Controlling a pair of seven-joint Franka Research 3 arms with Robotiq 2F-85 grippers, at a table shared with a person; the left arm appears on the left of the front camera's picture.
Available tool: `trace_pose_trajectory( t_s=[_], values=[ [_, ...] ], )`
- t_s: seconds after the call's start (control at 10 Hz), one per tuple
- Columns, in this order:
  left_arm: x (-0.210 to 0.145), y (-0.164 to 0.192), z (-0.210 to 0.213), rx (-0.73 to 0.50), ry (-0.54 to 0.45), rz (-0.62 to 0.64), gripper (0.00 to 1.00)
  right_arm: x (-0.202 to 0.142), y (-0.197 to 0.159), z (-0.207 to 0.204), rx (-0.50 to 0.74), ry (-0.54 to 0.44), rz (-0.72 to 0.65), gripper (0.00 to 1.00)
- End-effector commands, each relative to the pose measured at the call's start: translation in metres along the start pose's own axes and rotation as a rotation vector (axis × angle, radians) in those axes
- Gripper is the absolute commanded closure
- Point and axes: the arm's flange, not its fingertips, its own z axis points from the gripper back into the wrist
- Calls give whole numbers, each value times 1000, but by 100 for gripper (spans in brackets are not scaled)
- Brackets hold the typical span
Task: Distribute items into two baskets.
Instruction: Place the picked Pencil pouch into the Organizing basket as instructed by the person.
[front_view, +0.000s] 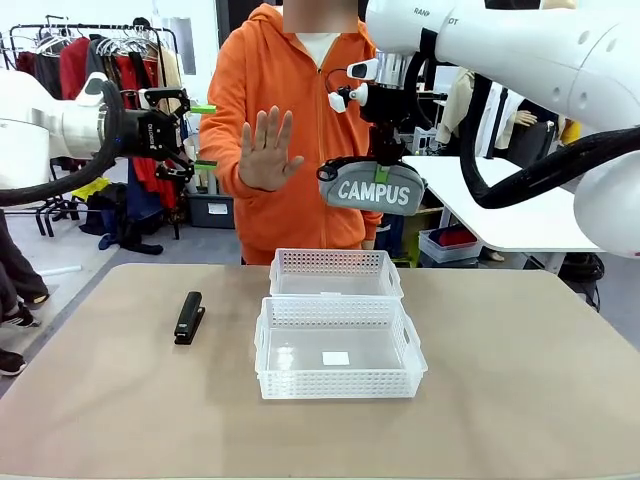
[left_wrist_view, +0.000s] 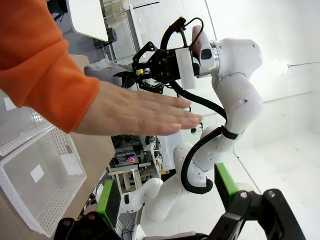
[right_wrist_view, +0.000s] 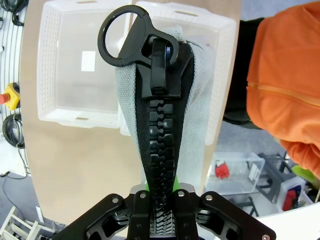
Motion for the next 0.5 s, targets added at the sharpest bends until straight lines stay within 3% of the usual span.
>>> trace_pose_trajectory(
  t_s=[0.0, 0.4],
  values=[
    [0, -1, 2, -2, -2, -2, 0, 1, 1, 2, -8, -2, 0, 100],
    [0, -1, 2, -2, -2, -2, 0, 1, 1, 2, -8, -2, 0, 100]
  ],
)
